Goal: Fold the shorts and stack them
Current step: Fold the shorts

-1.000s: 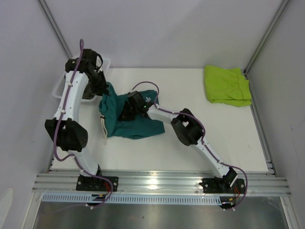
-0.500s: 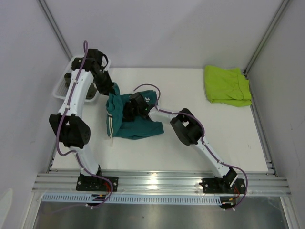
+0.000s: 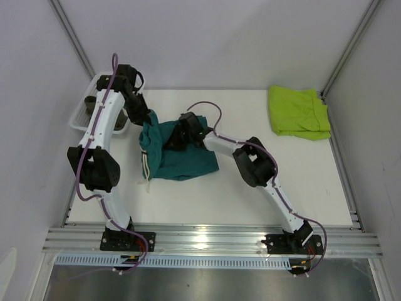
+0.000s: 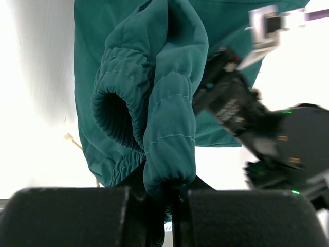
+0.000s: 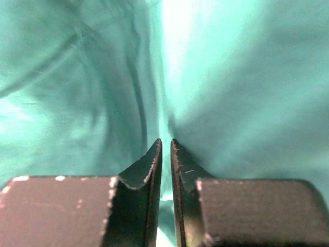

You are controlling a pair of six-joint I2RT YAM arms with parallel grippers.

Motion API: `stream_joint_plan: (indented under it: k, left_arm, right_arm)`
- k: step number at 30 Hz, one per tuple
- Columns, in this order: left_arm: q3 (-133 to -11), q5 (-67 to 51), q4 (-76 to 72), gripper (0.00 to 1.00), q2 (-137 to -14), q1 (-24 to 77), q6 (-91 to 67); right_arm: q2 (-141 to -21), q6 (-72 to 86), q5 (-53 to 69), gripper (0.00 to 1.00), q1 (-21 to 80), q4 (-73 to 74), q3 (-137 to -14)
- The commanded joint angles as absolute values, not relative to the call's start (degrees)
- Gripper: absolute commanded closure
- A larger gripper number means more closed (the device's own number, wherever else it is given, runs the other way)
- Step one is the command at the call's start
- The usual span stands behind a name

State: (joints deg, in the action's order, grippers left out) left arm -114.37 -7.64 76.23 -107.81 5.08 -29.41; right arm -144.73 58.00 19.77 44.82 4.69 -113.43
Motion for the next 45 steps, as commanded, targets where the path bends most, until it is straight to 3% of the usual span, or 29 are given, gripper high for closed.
stream_joint_plan:
  k: [1, 6, 14, 20, 33, 45]
  left_arm:
    - [-117.69, -7.47, 76.99, 1.00, -106.00, 4.92, -28.21]
    - [-118.39, -7.73, 77.08, 1.00, -105.99, 4.66, -27.77]
    - [-119.62, -7.91, 77.61, 1.00, -106.61, 4.75, -26.98]
    - [-120.41, -8.00, 77.87, 1.00, -107.23, 4.83, -26.11]
    - [-120.50, -7.47, 78.13, 1.00, -107.40, 5.62, -25.23]
    - [-122.07, -5.72, 79.10, 0.99, -108.72, 6.77, -24.26]
  right_arm:
    - [-137.21, 54.94, 17.32, 0.84, 43.42, 8.08, -115.05]
    - [-131.50, 50.37, 16.08, 0.75, 40.96, 12.37, -112.94]
    - [-115.41, 39.75, 18.19, 0.66, 30.17, 13.35, -89.07]
    - [-109.78, 32.88, 18.37, 0.60, 26.19, 16.87, -82.45]
    - [-116.89, 31.11, 23.12, 0.51, 24.78, 12.92, -80.51]
    - [-123.92, 30.23, 22.15, 0.52, 27.07, 14.85, -87.18]
